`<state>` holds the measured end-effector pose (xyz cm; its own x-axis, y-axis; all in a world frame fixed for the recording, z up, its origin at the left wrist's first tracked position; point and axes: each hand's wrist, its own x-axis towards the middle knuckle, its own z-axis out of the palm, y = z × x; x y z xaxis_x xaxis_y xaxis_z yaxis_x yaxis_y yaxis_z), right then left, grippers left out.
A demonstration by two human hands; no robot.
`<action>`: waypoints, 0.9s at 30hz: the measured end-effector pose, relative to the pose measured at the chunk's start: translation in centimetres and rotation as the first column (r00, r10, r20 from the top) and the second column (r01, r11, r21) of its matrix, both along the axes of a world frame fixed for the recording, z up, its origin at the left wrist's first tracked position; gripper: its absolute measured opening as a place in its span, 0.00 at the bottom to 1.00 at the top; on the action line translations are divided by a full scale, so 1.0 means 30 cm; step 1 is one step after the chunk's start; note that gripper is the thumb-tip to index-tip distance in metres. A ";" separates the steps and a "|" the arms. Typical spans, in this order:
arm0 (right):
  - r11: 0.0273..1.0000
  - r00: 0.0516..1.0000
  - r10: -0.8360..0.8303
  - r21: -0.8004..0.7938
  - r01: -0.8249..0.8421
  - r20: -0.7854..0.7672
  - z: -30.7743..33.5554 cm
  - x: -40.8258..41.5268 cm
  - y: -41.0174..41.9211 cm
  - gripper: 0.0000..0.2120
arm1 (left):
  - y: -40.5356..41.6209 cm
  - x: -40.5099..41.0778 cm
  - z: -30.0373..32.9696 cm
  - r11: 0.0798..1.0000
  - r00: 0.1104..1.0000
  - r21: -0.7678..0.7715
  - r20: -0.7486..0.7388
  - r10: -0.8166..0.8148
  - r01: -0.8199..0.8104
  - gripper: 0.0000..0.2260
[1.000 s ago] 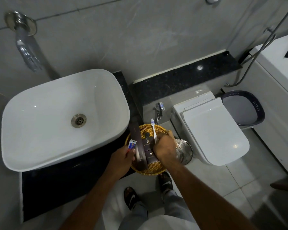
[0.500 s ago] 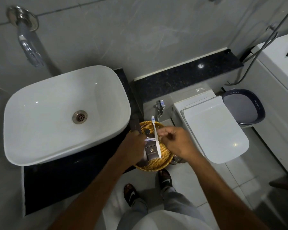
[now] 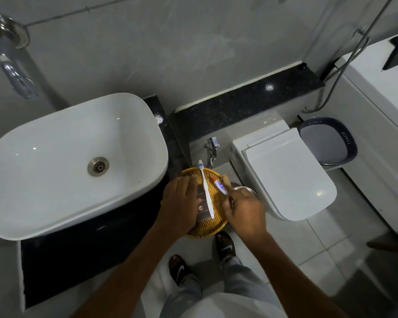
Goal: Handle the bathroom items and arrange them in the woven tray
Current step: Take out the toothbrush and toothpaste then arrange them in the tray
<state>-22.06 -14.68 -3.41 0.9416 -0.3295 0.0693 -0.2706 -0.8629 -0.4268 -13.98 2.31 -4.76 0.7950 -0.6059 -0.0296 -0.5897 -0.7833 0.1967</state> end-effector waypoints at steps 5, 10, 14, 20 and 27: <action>0.948 0.976 0.201 -0.237 -0.214 -0.080 -0.026 -0.012 0.034 0.16 | 0.101 -0.090 -0.089 0.988 0.998 0.146 -0.037 0.050 -0.044 0.32; 0.908 0.958 0.220 -0.322 -0.269 -0.182 -0.062 -0.004 0.050 0.17 | 0.130 -0.112 -0.138 0.979 0.996 0.193 -0.037 0.076 -0.067 0.37; 0.900 0.932 0.180 -0.329 -0.285 -0.314 -0.091 -0.016 0.065 0.19 | 0.138 -0.110 -0.144 0.974 0.995 0.212 -0.046 0.093 -0.081 0.38; 0.903 0.888 0.189 -0.282 -0.325 -0.420 -0.097 -0.035 0.104 0.25 | 0.137 -0.106 -0.168 0.969 0.995 0.237 -0.040 0.088 -0.076 0.41; 0.963 0.842 0.138 -0.127 -0.237 -0.522 -0.056 0.005 0.109 0.21 | 0.139 -0.104 -0.158 0.960 0.992 0.268 -0.075 0.099 -0.076 0.42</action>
